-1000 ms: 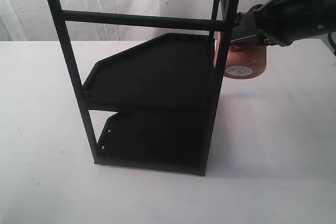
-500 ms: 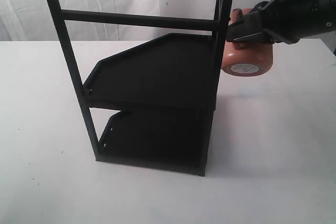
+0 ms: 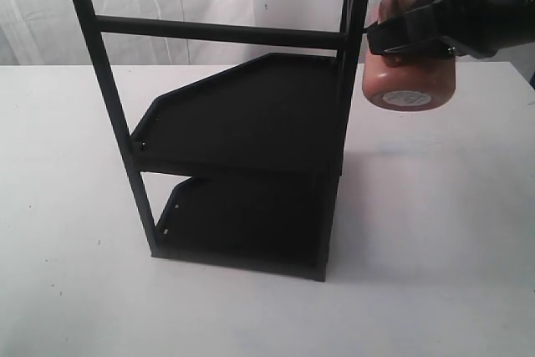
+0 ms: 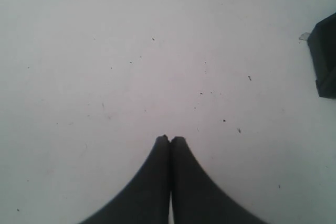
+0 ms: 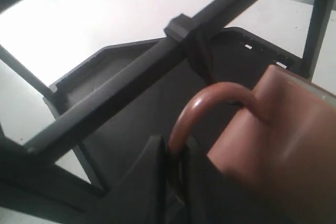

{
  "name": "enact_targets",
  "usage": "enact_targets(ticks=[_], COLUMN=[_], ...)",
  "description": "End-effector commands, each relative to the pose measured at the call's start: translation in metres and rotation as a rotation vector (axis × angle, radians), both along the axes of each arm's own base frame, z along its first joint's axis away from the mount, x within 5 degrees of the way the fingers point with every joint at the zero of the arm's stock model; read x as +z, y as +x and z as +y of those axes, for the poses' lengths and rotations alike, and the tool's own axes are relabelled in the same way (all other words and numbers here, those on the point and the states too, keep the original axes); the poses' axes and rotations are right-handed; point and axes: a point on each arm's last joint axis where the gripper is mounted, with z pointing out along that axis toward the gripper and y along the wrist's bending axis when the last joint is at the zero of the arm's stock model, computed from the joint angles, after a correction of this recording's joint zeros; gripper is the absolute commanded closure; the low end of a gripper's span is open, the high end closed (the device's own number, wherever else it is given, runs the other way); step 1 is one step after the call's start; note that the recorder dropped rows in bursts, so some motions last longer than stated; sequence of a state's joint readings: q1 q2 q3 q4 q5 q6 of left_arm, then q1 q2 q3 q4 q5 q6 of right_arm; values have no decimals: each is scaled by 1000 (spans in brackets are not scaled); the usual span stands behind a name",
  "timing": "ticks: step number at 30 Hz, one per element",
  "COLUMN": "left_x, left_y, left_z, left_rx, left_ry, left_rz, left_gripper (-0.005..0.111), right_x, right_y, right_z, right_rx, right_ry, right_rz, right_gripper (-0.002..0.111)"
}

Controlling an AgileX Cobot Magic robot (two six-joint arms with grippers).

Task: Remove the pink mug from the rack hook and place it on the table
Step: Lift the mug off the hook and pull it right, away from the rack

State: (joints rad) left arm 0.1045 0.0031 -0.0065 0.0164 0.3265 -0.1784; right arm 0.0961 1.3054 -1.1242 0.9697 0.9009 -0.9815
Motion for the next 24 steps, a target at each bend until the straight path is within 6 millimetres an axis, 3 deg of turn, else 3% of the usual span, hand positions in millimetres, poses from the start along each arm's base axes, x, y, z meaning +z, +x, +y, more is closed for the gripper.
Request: enact_targets(ticks=[1,16,20,24], left_x=[-3,-3,-3,-3], left_y=[0,0,0,0], left_z=[-1,-1,-1,-1], left_rx=[-8,-8,-8,-8], left_ry=[-5,-5,-5,-5], left_rz=[9,9,9,9], left_gripper=[107,107,107,107], right_x=[13,45,39,16], right_y=[-15,-67,-70,-71], right_z=[-3,-21,-25,-32], right_rx=[-13,-127,-176,-261], right_ry=[-12,-134,-133,-159], right_rz=[-26,-133,-178,-207], right_gripper=[108,108,108,108])
